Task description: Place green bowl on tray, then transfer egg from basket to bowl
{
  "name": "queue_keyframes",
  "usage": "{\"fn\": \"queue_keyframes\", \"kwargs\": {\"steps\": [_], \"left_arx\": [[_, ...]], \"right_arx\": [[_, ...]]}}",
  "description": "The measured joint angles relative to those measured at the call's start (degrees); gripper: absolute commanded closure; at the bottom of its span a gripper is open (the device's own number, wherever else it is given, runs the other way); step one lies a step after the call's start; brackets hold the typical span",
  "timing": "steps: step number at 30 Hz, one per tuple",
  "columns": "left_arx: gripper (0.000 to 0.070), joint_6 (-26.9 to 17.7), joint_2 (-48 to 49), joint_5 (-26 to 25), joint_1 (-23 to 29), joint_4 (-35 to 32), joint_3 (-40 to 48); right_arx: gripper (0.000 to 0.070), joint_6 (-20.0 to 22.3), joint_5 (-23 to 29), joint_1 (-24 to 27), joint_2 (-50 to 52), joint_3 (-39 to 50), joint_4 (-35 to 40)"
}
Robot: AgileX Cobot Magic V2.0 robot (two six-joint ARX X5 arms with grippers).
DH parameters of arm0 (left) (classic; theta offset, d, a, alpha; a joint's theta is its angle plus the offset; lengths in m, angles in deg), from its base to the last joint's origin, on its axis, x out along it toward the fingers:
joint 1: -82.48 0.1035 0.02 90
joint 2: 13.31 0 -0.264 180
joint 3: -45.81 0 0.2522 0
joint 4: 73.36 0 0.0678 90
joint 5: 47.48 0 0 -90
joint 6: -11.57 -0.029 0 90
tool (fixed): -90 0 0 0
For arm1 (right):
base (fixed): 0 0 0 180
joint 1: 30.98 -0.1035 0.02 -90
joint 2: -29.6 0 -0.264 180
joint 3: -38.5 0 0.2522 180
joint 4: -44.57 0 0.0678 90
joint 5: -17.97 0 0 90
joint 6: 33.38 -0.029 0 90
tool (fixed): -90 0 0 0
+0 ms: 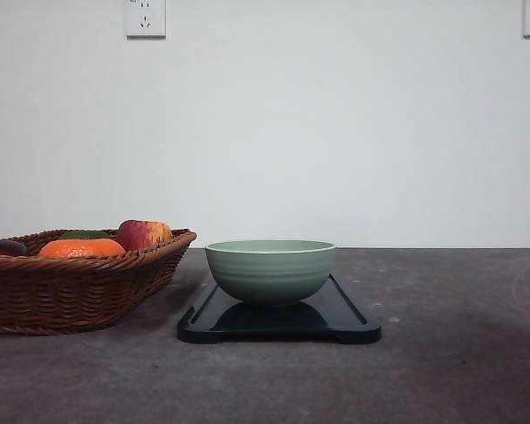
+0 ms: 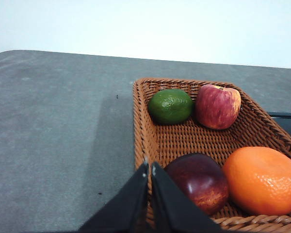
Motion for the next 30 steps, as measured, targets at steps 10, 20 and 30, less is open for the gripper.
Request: {"fn": "queue_keyframes", "kwargs": {"steps": [10, 20, 30], "left_arx": [[0.07, 0.0, 0.0, 0.0, 0.0, 0.0, 0.0], [0.07, 0.0, 0.0, 0.0, 0.0, 0.0, 0.0], [0.07, 0.0, 0.0, 0.0, 0.0, 0.0, 0.0]], "right_arx": [[0.0684, 0.0, 0.0, 0.0, 0.0, 0.0, 0.0], [0.0684, 0.0, 0.0, 0.0, 0.0, 0.0, 0.0], [0.0684, 0.0, 0.0, 0.0, 0.0, 0.0, 0.0]]}}
